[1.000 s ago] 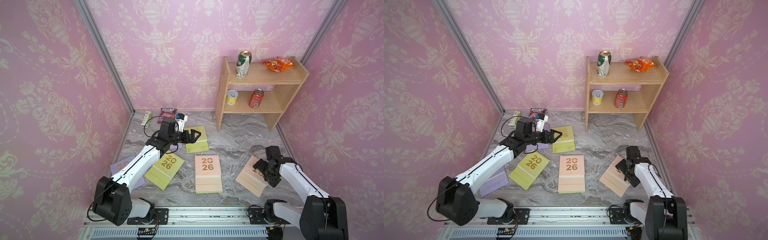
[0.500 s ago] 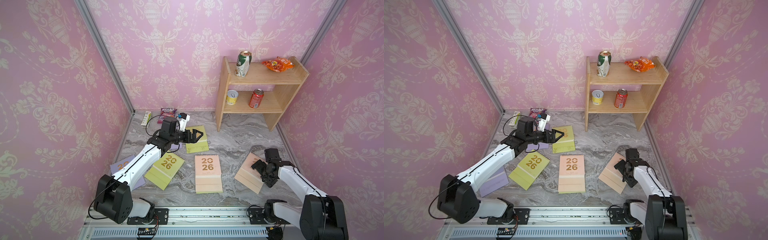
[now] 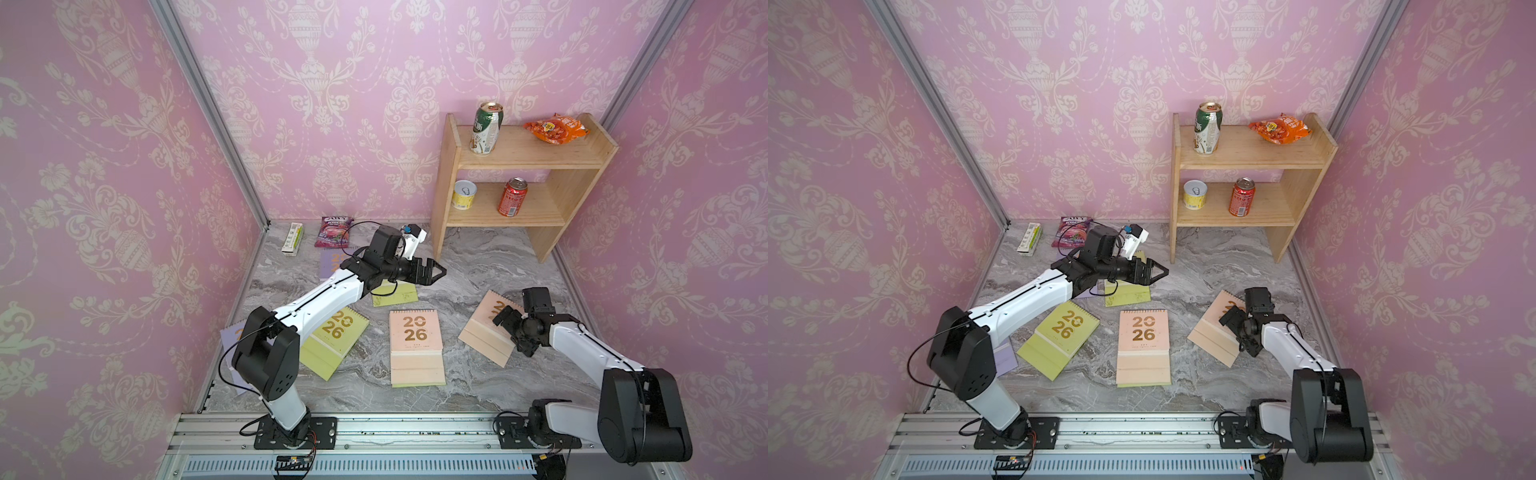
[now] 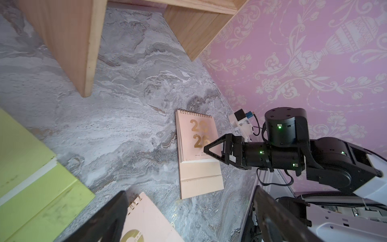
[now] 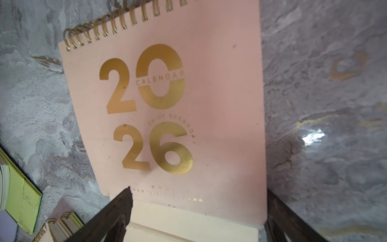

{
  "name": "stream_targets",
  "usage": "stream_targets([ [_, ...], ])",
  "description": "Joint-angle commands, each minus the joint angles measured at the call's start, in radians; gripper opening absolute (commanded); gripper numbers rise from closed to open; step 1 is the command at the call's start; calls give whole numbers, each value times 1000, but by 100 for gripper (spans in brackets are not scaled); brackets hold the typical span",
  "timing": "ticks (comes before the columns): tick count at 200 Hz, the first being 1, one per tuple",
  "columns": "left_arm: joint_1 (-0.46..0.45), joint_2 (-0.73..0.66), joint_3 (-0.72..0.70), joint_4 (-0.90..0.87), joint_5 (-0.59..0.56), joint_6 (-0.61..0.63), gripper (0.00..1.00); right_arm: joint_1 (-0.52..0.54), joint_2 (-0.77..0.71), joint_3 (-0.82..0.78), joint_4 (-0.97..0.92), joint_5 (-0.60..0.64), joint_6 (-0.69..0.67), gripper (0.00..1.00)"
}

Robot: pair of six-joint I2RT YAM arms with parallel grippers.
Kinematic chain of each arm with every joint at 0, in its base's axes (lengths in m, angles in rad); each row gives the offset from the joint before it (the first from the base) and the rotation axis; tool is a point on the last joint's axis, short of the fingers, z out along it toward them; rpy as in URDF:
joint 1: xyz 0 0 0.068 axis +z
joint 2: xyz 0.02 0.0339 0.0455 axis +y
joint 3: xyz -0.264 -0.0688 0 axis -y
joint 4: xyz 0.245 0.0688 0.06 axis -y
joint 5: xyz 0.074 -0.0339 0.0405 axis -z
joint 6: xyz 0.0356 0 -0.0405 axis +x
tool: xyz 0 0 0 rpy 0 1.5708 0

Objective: Stack the calendars
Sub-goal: Move the calendar to the center of the board.

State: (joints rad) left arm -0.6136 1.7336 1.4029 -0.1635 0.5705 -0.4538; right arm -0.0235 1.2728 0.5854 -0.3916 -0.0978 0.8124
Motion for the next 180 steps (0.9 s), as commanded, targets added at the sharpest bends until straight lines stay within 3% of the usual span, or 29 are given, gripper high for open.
stream_targets([
  [1, -30, 100, 114, -25, 8, -38, 94, 2, 37, 5, -1, -15, -38, 95],
  [111, -114, 581, 625, -235, 22, -59, 88, -127, 109, 35, 45, -110, -156, 95],
  [180, -149, 709, 745, -292, 48, -84, 87, -130, 135, 49, 89, -195, -208, 89],
])
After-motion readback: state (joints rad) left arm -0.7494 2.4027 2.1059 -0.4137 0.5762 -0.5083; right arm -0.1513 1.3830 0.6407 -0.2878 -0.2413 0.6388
